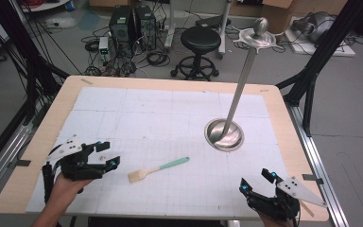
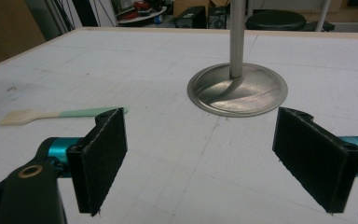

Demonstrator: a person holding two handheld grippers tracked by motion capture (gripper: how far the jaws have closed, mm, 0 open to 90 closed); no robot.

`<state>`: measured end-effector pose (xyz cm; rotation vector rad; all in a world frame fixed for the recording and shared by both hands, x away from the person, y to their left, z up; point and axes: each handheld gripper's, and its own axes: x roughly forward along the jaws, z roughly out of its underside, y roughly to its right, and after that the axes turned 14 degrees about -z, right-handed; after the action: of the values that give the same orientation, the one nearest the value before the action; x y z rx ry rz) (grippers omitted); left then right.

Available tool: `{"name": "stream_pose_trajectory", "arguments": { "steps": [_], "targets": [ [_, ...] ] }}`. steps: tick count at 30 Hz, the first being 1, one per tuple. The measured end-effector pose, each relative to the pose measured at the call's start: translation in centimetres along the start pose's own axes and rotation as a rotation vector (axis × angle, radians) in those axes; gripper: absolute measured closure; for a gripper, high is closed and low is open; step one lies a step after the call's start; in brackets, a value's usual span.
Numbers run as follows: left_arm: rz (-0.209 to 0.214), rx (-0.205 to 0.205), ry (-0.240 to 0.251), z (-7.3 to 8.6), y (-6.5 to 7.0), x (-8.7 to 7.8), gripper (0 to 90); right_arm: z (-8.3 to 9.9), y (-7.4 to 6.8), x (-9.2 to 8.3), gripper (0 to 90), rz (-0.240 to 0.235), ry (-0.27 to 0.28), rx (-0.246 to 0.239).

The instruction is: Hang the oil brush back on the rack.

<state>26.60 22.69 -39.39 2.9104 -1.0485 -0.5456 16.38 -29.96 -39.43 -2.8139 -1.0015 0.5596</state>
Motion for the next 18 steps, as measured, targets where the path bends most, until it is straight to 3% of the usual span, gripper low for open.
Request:
{"name": "stream_pose_trajectory", "arguments": {
  "steps": [9, 15, 18],
  "targets": [
    [0.058, 0.085, -0.109, -1.6, 2.3, 5.5, 26.7, 0.0, 0.4, -0.4, 16.5, 0.0, -0.001, 0.007],
    [0.094, 0.114, -0.194, -0.2, 3.2, 8.3, 30.9, 0.1, 0.4, -0.5, 19.2, -0.013, -0.019, -0.008],
    [0.115, 0.178, -0.247, 0.5, 3.9, 9.1, 35.6, 0.1, 0.3, -0.5, 19.5, -0.037, -0.017, -0.017]
  ]
}}
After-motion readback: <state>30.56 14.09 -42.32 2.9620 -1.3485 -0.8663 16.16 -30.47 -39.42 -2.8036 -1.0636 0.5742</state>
